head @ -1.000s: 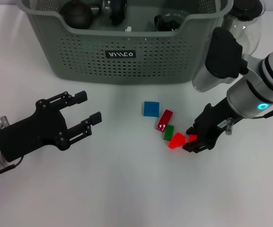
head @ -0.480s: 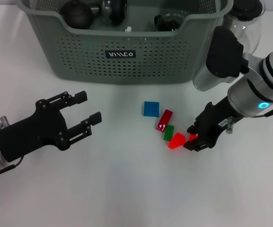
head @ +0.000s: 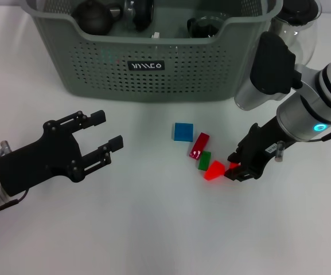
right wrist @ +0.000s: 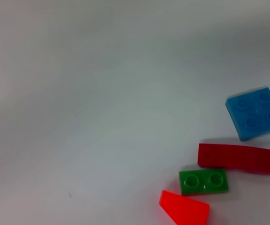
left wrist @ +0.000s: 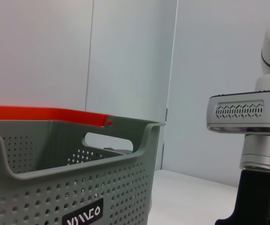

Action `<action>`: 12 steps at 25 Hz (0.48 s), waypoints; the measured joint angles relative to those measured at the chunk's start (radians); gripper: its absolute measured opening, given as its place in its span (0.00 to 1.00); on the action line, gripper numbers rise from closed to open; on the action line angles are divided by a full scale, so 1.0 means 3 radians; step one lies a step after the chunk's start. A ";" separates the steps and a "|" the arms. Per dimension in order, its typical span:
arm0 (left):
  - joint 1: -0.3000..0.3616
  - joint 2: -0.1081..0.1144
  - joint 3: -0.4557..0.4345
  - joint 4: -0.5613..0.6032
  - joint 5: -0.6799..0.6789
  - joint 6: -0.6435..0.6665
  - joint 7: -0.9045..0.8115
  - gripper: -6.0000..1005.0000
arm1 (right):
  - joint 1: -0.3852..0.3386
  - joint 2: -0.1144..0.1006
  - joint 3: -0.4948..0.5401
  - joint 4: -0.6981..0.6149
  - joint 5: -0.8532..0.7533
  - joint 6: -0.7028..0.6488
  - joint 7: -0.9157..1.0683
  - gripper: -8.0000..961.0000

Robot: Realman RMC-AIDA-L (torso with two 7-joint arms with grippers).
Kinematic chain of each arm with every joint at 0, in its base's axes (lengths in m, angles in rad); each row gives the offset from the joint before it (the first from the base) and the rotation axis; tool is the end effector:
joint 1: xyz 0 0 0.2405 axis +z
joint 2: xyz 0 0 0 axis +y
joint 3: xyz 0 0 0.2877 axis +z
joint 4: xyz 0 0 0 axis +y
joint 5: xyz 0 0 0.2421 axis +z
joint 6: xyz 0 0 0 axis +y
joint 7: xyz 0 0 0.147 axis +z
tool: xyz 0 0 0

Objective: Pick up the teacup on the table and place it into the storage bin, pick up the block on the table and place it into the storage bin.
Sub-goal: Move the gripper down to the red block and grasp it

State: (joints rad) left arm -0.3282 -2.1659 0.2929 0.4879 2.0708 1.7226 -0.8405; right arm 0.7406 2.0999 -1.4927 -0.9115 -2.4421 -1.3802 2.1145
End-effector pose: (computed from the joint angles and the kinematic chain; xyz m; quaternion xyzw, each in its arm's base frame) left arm -0.3617 0.2648 -0.0455 -0.8921 -0.1638 -0.3441 0.2429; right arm 0.2111 0.3996 -0.1024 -0.9672 0.1615 -0.1933 0.0315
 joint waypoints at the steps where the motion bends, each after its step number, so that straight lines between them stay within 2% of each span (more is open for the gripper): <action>1: 0.0000 0.0000 0.0000 0.0000 0.0000 0.0000 0.0000 0.62 | -0.0003 -0.0001 -0.0002 0.0000 -0.0001 0.0000 0.0000 0.36; 12: 0.0000 0.0000 0.0000 0.0000 0.0000 -0.0003 0.0000 0.62 | -0.0009 -0.0005 -0.0024 0.0001 -0.0006 -0.0001 0.0016 0.29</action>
State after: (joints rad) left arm -0.3282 -2.1659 0.2930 0.4878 2.0708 1.7216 -0.8406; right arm 0.7378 2.0985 -1.4999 -0.9111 -2.4438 -1.3805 2.1194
